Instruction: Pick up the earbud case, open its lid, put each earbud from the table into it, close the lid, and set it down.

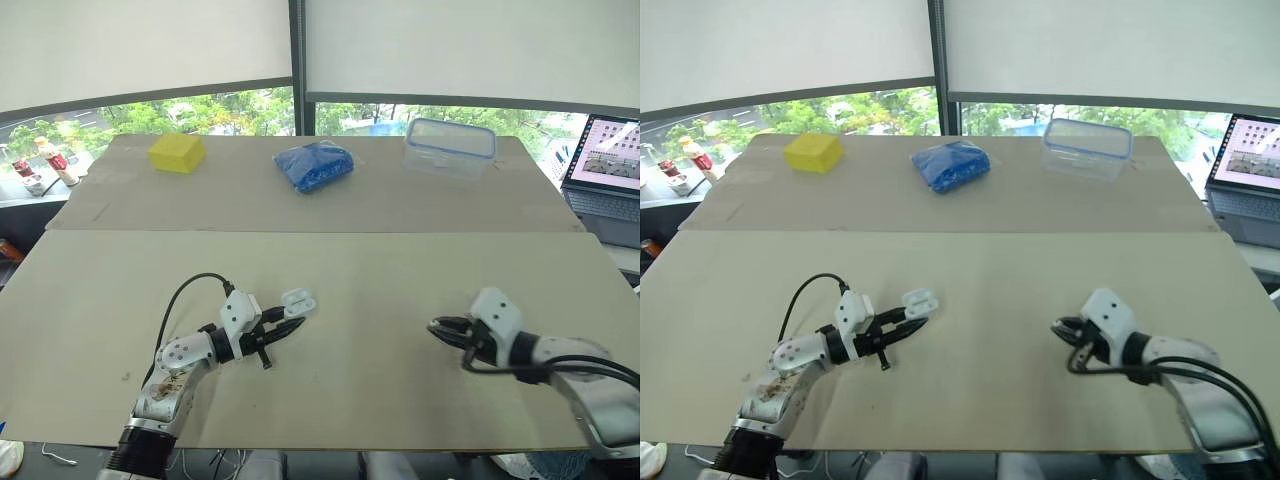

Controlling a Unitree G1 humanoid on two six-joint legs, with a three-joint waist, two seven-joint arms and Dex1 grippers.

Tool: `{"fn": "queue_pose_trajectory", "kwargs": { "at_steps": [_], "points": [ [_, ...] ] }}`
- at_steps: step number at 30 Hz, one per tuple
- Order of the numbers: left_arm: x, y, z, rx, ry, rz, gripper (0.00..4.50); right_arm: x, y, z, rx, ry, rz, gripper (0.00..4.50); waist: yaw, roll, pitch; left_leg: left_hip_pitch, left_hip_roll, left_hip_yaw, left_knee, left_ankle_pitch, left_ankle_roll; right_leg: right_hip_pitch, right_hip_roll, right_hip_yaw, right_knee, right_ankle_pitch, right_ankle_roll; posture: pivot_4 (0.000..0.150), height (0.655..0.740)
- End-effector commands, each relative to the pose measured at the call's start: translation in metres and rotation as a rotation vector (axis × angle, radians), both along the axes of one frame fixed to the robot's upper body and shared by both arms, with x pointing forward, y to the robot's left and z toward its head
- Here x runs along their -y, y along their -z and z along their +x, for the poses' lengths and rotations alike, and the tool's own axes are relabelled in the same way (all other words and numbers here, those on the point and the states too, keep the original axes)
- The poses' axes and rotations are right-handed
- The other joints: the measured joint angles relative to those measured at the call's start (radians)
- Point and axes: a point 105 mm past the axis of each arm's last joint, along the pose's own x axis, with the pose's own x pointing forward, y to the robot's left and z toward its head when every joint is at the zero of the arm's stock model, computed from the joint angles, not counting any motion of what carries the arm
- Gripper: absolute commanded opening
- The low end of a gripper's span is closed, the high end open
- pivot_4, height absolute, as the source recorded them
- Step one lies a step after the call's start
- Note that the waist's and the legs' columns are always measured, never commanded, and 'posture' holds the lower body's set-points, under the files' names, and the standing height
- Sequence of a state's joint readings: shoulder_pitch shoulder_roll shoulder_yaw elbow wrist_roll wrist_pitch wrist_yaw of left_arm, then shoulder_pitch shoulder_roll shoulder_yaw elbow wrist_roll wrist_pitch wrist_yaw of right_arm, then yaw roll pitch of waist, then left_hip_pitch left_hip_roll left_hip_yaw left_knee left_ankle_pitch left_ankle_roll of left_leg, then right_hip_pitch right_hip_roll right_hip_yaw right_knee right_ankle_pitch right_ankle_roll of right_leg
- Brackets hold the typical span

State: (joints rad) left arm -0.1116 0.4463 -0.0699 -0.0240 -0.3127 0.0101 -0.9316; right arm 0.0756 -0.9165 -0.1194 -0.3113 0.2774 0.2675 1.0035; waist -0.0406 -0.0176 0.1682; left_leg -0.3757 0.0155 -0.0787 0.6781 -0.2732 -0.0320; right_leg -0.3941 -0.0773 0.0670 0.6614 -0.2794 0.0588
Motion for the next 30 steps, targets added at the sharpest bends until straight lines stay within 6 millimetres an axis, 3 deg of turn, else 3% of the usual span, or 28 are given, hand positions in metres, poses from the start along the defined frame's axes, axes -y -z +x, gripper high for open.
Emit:
{"fn": "queue_pose_trajectory", "kwargs": {
  "at_steps": [1,6,12,28,30],
  "points": [
    [-0.003,-0.011,-0.007,0.028,0.003,-0.004,0.59,0.011,-0.008,-0.019,-0.014,-0.208,-0.152,0.32,0.0,-0.001,0.0,0.001,0.0,0.0,0.0,0.0,0.0,0.001,0.0,0.0,-0.001,0.0,0.0,0.15,0.6995],
    [-0.002,-0.01,-0.021,0.0,0.028,0.006,0.59,0.033,0.002,-0.037,-0.106,-0.369,-0.313,0.32,0.003,-0.001,0.001,0.003,0.0,0.0,0.0,0.0,0.0,0.004,0.0,0.0,-0.002,0.0,0.0,0.15,0.6995],
    [0.001,-0.011,-0.029,-0.02,0.043,0.004,0.59,0.046,0.01,-0.047,-0.201,-0.465,-0.378,0.32,0.005,-0.001,0.001,0.004,0.0,0.0,0.0,0.0,0.0,0.005,0.0,0.0,-0.002,0.0,0.0,0.15,0.6995],
    [0.004,-0.01,-0.032,-0.033,0.043,-0.005,0.59,0.053,0.027,-0.041,-0.274,-0.381,-0.408,0.32,0.019,-0.001,0.001,0.005,0.0,0.0,0.0,0.0,0.0,0.006,0.0,0.0,-0.003,0.0,0.0,0.15,0.6995],
    [0.004,-0.01,-0.032,-0.032,0.043,-0.004,0.59,0.053,0.027,-0.04,-0.283,-0.362,-0.4,1.35,0.019,-0.002,0.001,0.005,0.0,0.0,0.0,0.0,0.0,0.006,0.0,0.0,-0.003,0.0,0.0,0.15,0.6995]
  ]
}}
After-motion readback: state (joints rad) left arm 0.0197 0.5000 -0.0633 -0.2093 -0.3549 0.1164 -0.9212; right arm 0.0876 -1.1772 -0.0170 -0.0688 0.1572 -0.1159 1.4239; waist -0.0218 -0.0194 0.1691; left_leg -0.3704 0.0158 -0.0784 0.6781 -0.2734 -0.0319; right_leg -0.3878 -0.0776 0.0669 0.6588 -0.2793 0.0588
